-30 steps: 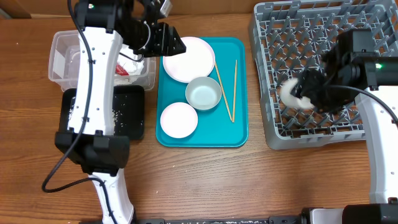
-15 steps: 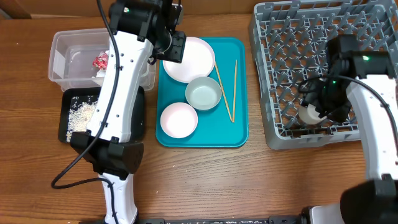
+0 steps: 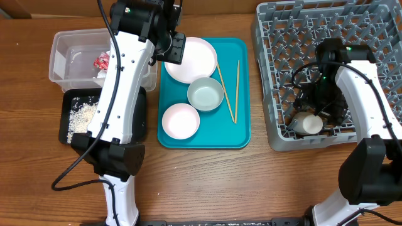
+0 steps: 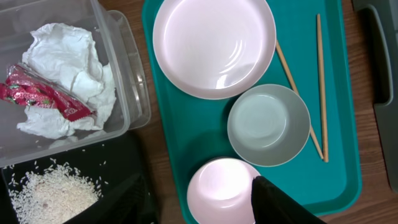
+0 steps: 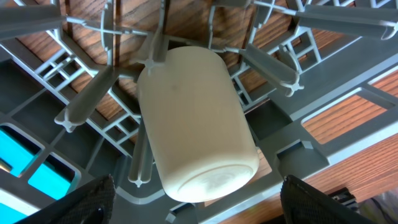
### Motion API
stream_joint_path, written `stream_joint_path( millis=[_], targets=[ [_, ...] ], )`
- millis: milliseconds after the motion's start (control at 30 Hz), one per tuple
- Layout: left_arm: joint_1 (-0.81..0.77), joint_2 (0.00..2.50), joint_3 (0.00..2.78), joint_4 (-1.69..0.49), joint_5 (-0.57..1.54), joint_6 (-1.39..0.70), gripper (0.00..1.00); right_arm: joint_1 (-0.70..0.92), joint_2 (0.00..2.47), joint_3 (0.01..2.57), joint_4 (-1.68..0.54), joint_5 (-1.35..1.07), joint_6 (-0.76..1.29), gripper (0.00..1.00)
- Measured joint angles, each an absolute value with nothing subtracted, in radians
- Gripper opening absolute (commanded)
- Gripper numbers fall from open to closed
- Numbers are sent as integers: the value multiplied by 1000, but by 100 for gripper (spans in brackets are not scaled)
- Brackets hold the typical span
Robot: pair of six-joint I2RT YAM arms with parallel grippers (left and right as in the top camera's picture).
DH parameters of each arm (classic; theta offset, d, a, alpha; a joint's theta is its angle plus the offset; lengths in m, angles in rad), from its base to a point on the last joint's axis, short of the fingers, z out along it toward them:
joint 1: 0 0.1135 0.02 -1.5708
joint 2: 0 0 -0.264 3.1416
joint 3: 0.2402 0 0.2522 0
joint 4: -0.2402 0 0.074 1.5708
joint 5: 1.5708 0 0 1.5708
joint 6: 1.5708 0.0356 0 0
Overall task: Sort waste into correct bins and load items into the dishwasher
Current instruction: 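Place pale cup upside down in dish rack with right gripper, then grasp grey bowl on teal tray with right gripper and lift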
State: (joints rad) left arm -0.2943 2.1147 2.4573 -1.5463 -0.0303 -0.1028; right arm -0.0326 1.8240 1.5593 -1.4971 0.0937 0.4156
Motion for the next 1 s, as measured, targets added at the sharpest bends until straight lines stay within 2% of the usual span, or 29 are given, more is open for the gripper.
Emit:
stream_joint_path(
  millis=[167,333,433,633,700,767,1000],
  targets=[
    [-294,2115,2457,-1541,-31,-103,57,-33,1825,1632,-1549,93,414,82],
    [-287,2116,2501,-1562,-31,-105,57,-24,1825,1865,-1559,51,385,74],
    [-266,2115,2576,-1585,-31,-116,67,24,1822,1945,-1483,3,370,74],
    [-202,2102,2631,-1624,-31,-154,72,208,1829,1890,-1288,-51,412,70],
    [-180,2102,2632,-1635,-31,-167,80,275,1843,1849,-1222,-61,439,68],
    [-157,2102,2632,-1639,-31,-185,100,331,1870,1807,-1166,-71,467,67],
    [-99,2102,2632,-1639,-33,-204,100,442,2015,1713,-1039,-79,550,59]
  ],
)
